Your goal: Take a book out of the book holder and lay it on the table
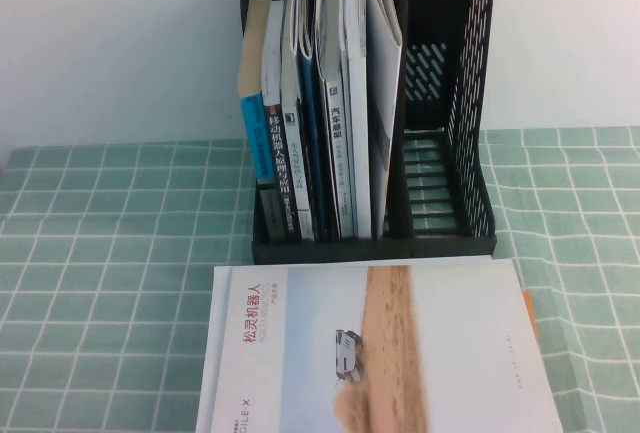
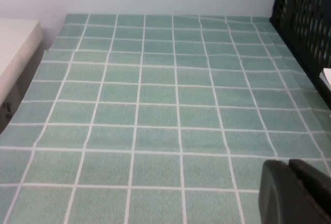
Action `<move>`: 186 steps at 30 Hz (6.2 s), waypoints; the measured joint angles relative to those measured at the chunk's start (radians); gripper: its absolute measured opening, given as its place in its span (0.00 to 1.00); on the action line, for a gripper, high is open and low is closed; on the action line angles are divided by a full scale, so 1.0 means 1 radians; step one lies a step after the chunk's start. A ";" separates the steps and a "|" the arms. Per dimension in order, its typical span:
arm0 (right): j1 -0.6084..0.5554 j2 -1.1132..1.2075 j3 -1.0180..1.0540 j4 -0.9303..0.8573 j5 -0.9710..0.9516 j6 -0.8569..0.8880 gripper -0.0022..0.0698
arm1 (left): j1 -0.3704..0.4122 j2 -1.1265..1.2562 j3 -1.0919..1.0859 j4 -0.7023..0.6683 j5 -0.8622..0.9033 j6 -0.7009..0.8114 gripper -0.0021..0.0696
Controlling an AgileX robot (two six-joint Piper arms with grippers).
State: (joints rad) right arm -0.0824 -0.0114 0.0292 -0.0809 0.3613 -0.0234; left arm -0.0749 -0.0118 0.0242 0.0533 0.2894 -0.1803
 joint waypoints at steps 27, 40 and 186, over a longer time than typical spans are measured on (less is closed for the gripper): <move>0.000 0.000 0.000 0.000 -0.506 -0.008 0.03 | 0.000 0.000 0.005 0.000 -0.516 -0.033 0.03; 0.000 0.000 0.000 0.028 -0.579 0.078 0.03 | 0.000 0.000 0.005 0.064 -0.691 -0.327 0.03; 0.582 1.633 -0.755 0.039 -1.481 -0.155 0.05 | -0.620 1.282 -1.190 -1.435 -0.375 1.361 0.03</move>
State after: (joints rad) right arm 0.4993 1.6215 -0.7253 -0.0424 -1.1195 -0.1781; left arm -0.6948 1.2702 -1.1654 -1.3816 -0.0854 1.1806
